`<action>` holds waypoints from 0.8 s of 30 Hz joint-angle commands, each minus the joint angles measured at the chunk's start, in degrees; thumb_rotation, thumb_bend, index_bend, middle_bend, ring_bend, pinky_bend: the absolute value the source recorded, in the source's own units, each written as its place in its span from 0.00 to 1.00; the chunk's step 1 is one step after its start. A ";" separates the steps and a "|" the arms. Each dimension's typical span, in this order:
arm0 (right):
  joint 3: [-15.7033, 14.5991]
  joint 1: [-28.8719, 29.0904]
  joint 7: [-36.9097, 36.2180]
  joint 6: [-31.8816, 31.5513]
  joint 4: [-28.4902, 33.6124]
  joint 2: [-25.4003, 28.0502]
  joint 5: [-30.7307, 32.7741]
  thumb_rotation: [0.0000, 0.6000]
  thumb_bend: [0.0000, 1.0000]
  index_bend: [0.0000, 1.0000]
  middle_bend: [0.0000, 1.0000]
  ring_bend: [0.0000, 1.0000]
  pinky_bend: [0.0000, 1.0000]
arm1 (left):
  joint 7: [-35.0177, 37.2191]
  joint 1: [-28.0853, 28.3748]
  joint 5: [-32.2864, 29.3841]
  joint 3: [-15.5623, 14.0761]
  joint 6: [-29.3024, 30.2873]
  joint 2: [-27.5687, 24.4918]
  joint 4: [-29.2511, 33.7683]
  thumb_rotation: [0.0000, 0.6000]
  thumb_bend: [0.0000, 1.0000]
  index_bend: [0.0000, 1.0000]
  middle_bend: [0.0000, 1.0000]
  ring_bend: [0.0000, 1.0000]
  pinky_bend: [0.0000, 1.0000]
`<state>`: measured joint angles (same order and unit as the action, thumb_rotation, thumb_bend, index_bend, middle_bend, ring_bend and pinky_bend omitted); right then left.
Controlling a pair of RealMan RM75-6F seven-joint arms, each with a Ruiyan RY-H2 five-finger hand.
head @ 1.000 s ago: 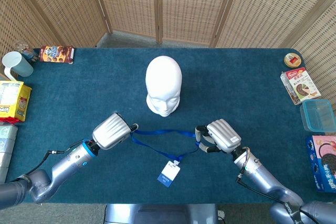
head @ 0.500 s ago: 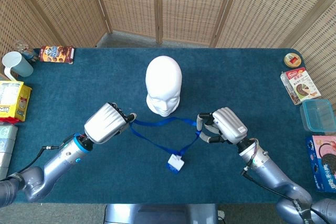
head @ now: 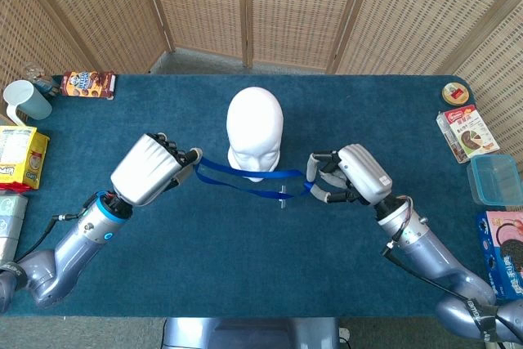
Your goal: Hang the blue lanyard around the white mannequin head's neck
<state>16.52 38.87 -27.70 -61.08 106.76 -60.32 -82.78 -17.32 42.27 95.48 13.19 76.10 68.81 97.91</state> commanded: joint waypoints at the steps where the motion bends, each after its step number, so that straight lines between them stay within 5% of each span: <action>1: 1.03 0.77 -1.23 0.68 0.23 0.80 0.70 1.00 0.47 0.76 1.00 1.00 1.00 | -0.21 0.16 -0.53 0.80 0.11 -0.64 0.54 1.00 0.51 0.64 0.96 0.93 0.90; 24: 8.69 10.07 -2.63 10.94 -5.34 2.47 10.95 1.00 0.48 0.76 1.00 1.00 1.00 | -3.98 4.64 -6.80 7.71 -2.74 -1.34 -0.75 1.00 0.51 0.64 0.96 0.93 0.90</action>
<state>24.71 48.29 -30.38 -50.84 102.03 -57.82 -72.44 -21.13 46.68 88.92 20.65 73.48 67.33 97.34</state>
